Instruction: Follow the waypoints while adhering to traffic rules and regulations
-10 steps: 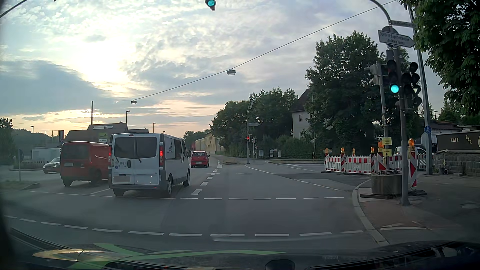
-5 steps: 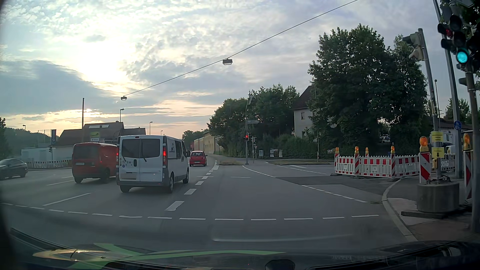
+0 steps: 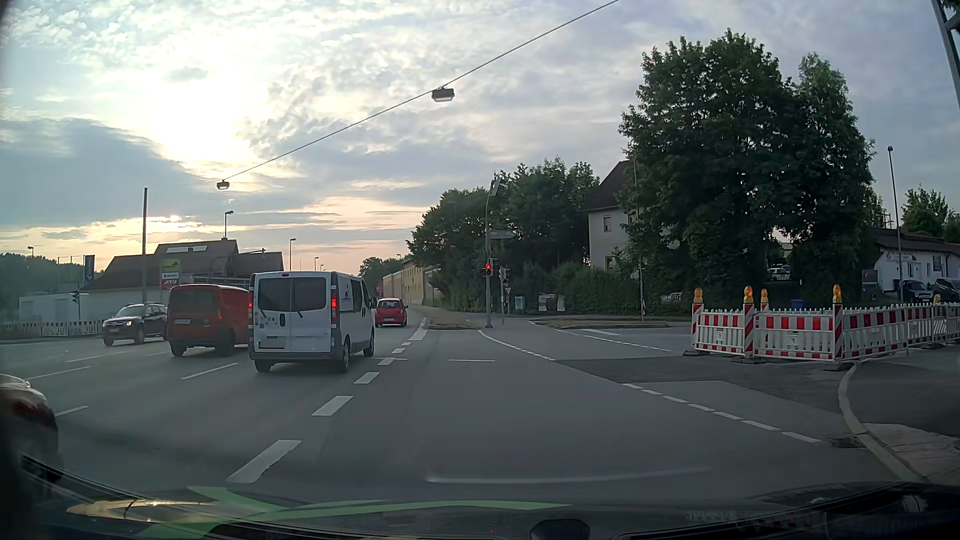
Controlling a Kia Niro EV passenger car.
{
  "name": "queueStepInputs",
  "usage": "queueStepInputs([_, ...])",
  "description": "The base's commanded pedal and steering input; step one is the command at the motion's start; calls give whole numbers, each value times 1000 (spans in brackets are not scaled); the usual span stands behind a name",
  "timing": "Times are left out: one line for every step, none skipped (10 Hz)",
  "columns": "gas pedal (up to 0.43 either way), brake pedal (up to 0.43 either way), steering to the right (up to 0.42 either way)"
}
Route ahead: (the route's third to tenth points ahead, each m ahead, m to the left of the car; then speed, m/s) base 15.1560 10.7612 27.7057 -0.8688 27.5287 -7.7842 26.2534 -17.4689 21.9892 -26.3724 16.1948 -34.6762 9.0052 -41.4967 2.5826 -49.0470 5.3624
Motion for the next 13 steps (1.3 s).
queueStepInputs([0, 91, 7])
queueStepInputs([0, 98, 6])
queueStepInputs([0, 104, 6])
queueStepInputs([0, 79, 6])
queueStepInputs([0, 0, 6])
queueStepInputs([0, 0, 6])
queueStepInputs([0, 0, 5])
queueStepInputs([0, 0, 3])
queueStepInputs([0, 0, 3])
queueStepInputs([0, 0, 3])
queueStepInputs([0, 0, 5])
queueStepInputs([0, 0, 5])
queueStepInputs([0, 6, 6])
